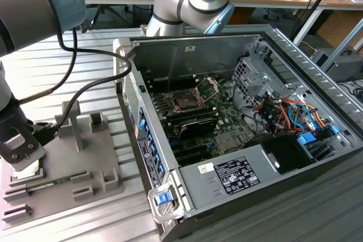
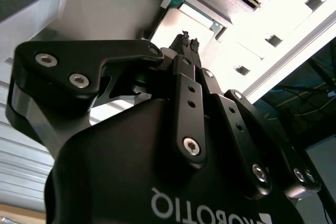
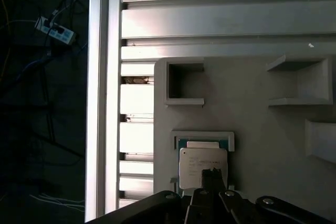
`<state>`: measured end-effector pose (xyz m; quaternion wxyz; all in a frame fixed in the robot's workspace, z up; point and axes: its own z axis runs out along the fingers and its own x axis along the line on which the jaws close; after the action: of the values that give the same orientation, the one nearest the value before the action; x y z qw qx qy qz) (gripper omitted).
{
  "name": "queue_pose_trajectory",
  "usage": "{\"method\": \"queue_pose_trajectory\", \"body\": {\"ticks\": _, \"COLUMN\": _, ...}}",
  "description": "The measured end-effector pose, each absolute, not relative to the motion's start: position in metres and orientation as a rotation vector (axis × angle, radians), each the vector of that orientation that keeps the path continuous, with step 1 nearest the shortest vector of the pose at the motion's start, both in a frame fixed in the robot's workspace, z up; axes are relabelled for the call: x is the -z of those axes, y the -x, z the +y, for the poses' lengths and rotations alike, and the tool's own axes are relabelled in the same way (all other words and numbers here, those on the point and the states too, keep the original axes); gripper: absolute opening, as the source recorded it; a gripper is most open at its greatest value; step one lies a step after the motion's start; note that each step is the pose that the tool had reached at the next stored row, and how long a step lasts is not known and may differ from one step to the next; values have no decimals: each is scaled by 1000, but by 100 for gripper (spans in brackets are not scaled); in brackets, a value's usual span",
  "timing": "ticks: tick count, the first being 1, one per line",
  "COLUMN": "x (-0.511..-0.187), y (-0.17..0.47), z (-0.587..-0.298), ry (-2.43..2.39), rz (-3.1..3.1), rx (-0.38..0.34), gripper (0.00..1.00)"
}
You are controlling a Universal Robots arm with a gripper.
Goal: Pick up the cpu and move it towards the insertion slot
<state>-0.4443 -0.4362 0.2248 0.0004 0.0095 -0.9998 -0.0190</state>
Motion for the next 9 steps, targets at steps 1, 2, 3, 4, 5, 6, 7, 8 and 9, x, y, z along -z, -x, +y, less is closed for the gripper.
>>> {"method": "queue_pose_trajectory", "body": {"ticks": 1, "x": -225, "y": 444, "z": -437, "ry": -30, "rz": -3140, "rx": 60, "gripper": 11}}
{"method": "queue_pose_trajectory", "body": {"ticks": 2, "x": -225, "y": 444, "z": -437, "ry": -30, "rz": -3140, "rx": 60, "gripper": 11}}
{"method": "queue_pose_trajectory", "body": {"ticks": 3, "x": -225, "y": 444, "z": -438, "ry": -30, "rz": -3140, "rx": 60, "gripper": 11}}
{"method": "queue_pose_trajectory", "body": {"ticks": 4, "x": -225, "y": 444, "z": -438, "ry": -30, "rz": -3140, "rx": 60, "gripper": 11}}
{"method": "queue_pose_trajectory", "body": {"ticks": 5, "x": -224, "y": 444, "z": -439, "ry": -30, "rz": -3140, "rx": 60, "gripper": 11}}
{"method": "queue_pose_trajectory", "body": {"ticks": 6, "x": -224, "y": 444, "z": -439, "ry": -30, "rz": -3140, "rx": 60, "gripper": 11}}
{"method": "queue_pose_trajectory", "body": {"ticks": 7, "x": -224, "y": 444, "z": -440, "ry": -30, "rz": -3140, "rx": 60, "gripper": 11}}
{"method": "queue_pose_trajectory", "body": {"ticks": 8, "x": -224, "y": 444, "z": -440, "ry": -30, "rz": -3140, "rx": 60, "gripper": 11}}
{"method": "queue_pose_trajectory", "body": {"ticks": 9, "x": -224, "y": 444, "z": -440, "ry": -30, "rz": -3140, "rx": 60, "gripper": 11}}
